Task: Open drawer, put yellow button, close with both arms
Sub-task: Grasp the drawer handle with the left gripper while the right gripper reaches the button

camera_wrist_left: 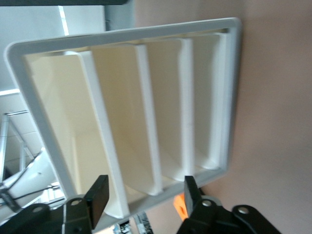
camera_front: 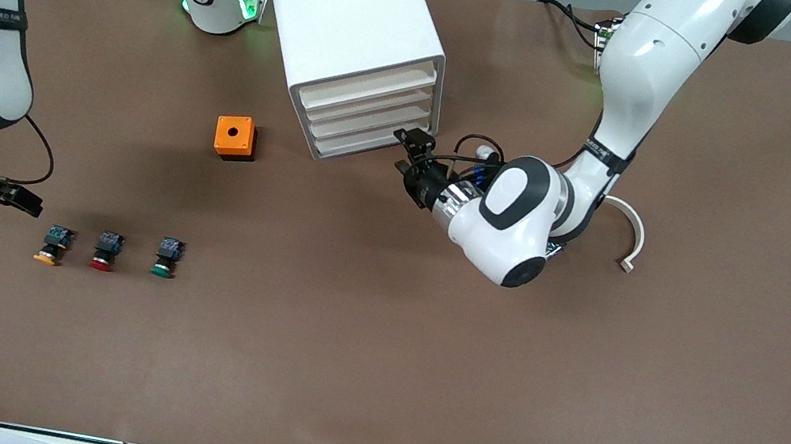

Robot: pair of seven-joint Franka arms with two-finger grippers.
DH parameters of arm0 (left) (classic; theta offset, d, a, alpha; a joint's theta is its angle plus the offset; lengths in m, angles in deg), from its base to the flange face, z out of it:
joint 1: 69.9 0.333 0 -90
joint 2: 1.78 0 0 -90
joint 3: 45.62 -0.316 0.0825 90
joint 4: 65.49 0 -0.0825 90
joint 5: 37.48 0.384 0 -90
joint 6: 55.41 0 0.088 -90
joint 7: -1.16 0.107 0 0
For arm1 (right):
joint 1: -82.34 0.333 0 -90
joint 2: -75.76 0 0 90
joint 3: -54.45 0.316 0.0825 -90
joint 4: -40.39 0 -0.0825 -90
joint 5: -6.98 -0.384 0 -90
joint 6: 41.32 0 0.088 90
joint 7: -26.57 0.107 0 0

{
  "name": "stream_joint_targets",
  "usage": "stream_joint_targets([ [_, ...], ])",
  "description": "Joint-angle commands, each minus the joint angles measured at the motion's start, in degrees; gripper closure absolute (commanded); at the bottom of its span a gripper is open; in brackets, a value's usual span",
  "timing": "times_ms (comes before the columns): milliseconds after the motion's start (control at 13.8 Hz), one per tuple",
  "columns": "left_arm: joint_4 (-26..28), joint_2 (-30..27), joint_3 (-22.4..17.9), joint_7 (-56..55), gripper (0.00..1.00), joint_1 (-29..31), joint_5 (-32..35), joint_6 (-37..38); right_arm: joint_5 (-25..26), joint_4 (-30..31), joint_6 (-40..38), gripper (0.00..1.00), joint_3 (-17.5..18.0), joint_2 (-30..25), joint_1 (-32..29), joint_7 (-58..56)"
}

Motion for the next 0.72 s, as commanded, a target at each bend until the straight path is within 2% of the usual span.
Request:
stream_joint_targets([
  [0,-1.0,0.6,-0.4,-2.6,0.31,-1.9,-4.1,3.9,0.4,0.4,4.5,0.00,0.9,2.8,-1.8,0.2],
  [72,-1.0,0.6,-0.4,-3.0,0.31,-2.9,-4.7,4.4,0.2,0.4,6.3,0.00,0.9,4.5,-2.3,0.2],
  [362,-0.9,1.7,0.2,-3.0,0.43,-5.7,-5.4,4.5,-0.3,0.3,13.0,0.00,1.0,10.9,-3.0,0.2],
  [579,-0.9,2.6,0.2,-2.8,0.44,-6.1,-5.6,4.5,-0.4,0.3,13.8,0.00,1.0,13.3,-2.9,0.2],
  [651,-0.9,2.9,0.3,-2.8,0.47,-6.2,-5.6,4.5,-0.5,0.3,13.9,0.00,1.1,14.0,-2.9,0.2],
])
